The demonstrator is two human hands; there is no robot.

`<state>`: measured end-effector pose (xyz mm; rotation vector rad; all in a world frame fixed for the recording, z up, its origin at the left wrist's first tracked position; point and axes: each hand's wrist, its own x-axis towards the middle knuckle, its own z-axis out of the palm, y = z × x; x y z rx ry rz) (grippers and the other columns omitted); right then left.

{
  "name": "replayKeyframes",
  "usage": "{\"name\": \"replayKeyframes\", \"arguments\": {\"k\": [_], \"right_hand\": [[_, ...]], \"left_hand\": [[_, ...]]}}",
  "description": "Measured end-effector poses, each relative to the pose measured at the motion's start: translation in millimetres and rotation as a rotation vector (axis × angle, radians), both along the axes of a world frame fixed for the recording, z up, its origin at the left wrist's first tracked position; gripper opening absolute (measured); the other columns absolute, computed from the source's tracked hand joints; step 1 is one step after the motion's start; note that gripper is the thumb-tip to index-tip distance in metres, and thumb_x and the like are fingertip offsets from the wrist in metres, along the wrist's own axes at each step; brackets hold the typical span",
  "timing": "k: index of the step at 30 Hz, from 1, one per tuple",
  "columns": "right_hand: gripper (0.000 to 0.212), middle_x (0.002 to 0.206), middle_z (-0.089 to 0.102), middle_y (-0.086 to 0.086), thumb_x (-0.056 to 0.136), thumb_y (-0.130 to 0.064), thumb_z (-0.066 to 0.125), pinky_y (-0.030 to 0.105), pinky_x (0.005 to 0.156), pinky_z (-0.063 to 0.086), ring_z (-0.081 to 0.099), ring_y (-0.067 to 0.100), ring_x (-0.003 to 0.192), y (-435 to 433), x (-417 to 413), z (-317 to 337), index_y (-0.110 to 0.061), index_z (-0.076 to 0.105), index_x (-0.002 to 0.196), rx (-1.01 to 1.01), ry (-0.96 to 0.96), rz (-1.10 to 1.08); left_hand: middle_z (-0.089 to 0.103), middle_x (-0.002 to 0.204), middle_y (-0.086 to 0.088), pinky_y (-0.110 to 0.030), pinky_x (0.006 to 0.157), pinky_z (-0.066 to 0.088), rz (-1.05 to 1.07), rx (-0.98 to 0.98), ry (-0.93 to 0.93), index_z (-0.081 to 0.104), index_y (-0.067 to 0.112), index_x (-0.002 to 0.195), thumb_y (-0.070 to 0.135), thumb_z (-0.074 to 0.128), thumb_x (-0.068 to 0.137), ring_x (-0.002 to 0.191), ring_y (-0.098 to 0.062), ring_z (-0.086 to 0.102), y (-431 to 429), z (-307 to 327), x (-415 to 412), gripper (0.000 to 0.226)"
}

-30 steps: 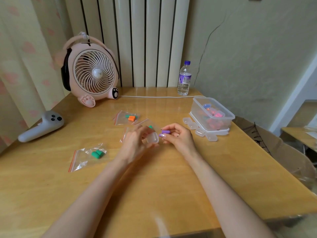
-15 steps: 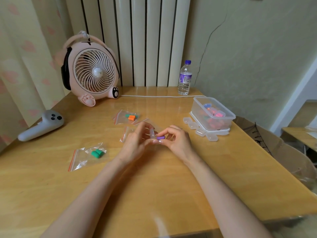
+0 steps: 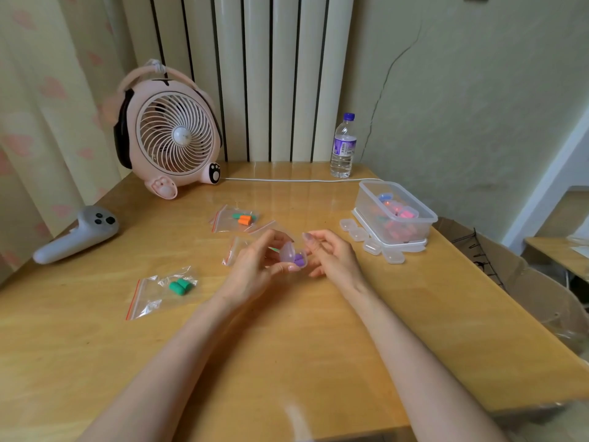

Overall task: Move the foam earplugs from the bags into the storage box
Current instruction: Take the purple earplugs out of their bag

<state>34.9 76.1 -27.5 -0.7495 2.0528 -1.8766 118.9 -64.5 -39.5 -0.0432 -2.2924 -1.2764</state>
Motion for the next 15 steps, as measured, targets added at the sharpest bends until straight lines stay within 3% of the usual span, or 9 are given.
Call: {"name": "replayKeyframes", "arguments": {"k": [2,6,7,9,12,15], "right_hand": [[0.023,0.076,0.066,0.003,0.081,-0.037,0.067,0.029,0.055,0.051,0.061,0.015,0.06,-1,5,-1,-0.024,0.057,0.098,0.018,-0.071,0.106],[0.033,0.075,0.065,0.011,0.083,-0.002,0.066,0.026,0.057,0.052,0.061,0.015,0.058,-3,6,-4,-0.009,0.055,0.113,0.005,-0.041,0.087],[0.033,0.074,0.063,0.011,0.083,0.0,0.066,0.024,0.054,0.052,0.061,0.014,0.057,-2,5,-3,-0.009,0.056,0.112,0.002,-0.032,0.058],[0.027,0.069,0.059,0.009,0.082,0.001,0.067,0.02,0.05,0.05,0.059,0.015,0.056,2,2,-1,-0.011,0.059,0.105,-0.026,-0.02,0.019],[0.021,0.066,0.058,0.007,0.081,0.0,0.067,0.017,0.05,0.047,0.058,0.014,0.058,3,1,0,-0.015,0.061,0.095,-0.058,-0.018,0.025],[0.014,0.07,0.063,0.001,0.08,-0.007,0.07,0.009,0.05,0.038,0.054,-0.001,0.054,1,1,-3,-0.017,0.064,0.088,0.013,0.038,0.014]], "left_hand": [[0.058,0.096,0.007,-0.027,0.074,0.053,0.008,-0.112,0.04,0.058,0.018,0.101,0.034,0.078,0.067,0.078,-0.013,0.061,0,-3,-1,0.043],[0.055,0.103,0.009,-0.021,0.075,0.047,0.054,-0.223,0.015,0.06,0.025,0.112,0.061,0.068,0.062,0.082,-0.002,0.056,-3,-3,-1,0.062],[0.056,0.106,0.007,-0.025,0.077,0.046,0.162,-0.261,0.032,0.059,0.023,0.114,0.061,0.068,0.064,0.084,-0.002,0.055,-7,-3,-1,0.063],[0.058,0.112,-0.005,-0.034,0.081,0.044,0.512,-0.365,0.079,0.056,0.013,0.115,0.048,0.069,0.074,0.095,-0.019,0.054,-18,-5,-1,0.056],[0.051,0.119,-0.02,-0.044,0.086,0.038,0.905,-0.389,-0.193,0.046,0.003,0.123,0.041,0.063,0.084,0.107,-0.036,0.046,-26,-4,4,0.058],[0.052,0.124,-0.019,-0.044,0.091,0.035,0.874,-0.303,-0.466,0.038,0.005,0.127,0.043,0.059,0.086,0.116,-0.037,0.045,-27,-10,3,0.06]]}}
